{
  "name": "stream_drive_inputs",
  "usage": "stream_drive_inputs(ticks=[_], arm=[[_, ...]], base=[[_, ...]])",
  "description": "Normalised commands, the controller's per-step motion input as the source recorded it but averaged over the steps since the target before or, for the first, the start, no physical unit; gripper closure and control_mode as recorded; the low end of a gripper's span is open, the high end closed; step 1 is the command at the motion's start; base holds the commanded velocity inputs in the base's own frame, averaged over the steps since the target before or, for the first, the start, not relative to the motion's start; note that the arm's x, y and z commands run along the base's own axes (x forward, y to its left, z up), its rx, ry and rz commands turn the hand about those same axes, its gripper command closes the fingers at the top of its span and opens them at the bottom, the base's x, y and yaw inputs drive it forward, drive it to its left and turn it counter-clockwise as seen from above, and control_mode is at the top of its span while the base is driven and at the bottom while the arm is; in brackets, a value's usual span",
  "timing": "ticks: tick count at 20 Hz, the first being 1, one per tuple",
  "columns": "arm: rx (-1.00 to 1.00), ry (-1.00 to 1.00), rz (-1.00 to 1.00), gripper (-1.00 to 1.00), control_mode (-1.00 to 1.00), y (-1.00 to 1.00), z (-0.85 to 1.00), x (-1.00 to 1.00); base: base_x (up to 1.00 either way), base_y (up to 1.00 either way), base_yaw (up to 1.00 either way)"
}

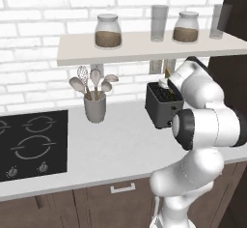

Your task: Start the toaster. Once the lever pops up, take the bread to the plate on the dining counter.

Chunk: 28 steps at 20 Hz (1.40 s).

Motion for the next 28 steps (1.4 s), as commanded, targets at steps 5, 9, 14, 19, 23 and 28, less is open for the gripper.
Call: stream_drive_inputs(ticks=[5,9,14,19,23,28], arm=[[0.0,0.0,0.0,1.0,-1.0,-0.04,0.97,-0.62],[0.02,0.0,0.0,1.0,-1.0,-0.2,1.0,-0.82],[0.06,0.14,-0.03,1.0,-1.0,-0.24,0.87,-0.86],[0.05,0.25,-0.05,1.0,-1.0,-0.25,0.46,-0.97],[0.06,0.19,-0.04,1.0,-1.0,-0.25,0.72,-1.0],[0.1,0.08,-0.01,1.0,-1.0,-0.11,1.0,-0.8]], base=[[0.0,0.0,0.0],[0.0,0.0,0.0],[0.0,0.0,0.0],[0.0,0.0,0.0],[0.0,0.0,0.0],[0.0,0.0,0.0]])
